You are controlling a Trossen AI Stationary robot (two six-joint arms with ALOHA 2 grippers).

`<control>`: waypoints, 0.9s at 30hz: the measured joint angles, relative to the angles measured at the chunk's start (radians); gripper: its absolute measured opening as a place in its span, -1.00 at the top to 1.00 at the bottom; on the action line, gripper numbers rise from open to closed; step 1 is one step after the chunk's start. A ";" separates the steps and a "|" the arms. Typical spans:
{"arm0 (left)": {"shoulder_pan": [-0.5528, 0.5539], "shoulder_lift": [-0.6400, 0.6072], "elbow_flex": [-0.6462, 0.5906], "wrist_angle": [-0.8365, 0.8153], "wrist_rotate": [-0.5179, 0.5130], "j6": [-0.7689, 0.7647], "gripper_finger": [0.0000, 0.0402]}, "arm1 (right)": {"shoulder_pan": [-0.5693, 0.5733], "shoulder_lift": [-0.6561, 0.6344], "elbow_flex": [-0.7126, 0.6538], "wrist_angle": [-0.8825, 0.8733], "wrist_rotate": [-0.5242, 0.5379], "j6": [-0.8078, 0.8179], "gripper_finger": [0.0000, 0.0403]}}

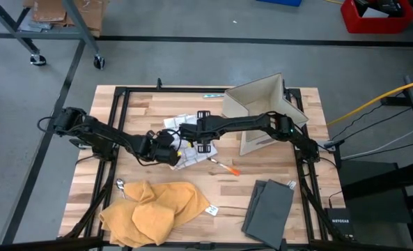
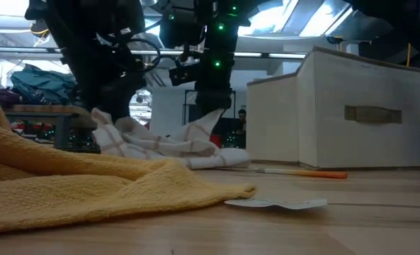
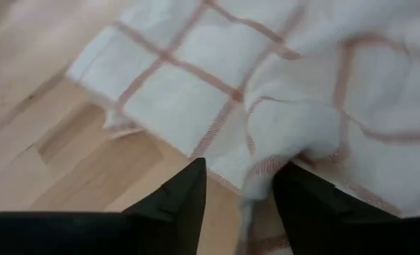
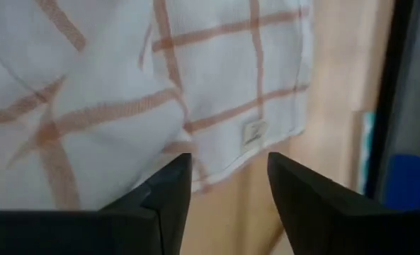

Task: Fold towel
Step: Fold the white kitchen towel

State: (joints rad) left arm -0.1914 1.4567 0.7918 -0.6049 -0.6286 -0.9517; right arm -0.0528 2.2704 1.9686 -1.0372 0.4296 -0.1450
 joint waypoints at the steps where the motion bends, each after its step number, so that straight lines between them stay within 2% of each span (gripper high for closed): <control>1: 0.006 0.000 0.000 0.005 -0.021 -0.029 0.23 | 0.000 0.000 0.000 0.000 0.016 -0.023 0.04; 9: 0.057 0.000 0.000 0.122 -0.056 -0.029 0.24 | 0.000 0.000 0.000 -0.001 0.107 -0.107 0.03; 18: 0.072 0.000 0.000 0.095 -0.055 0.071 0.30 | 0.000 0.000 0.000 -0.048 0.199 -0.109 0.03; 21: 0.082 0.000 0.000 0.090 -0.056 0.134 0.30 | 0.001 0.000 0.008 -0.061 0.183 -0.106 0.03; 27: 0.101 -0.002 0.000 0.094 -0.056 0.145 0.30 | 0.017 0.000 0.104 -0.122 0.082 -0.088 0.03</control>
State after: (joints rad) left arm -0.0905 1.4551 0.7919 -0.5105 -0.6849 -0.8063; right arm -0.0357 2.2701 2.0730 -1.1595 0.5121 -0.2325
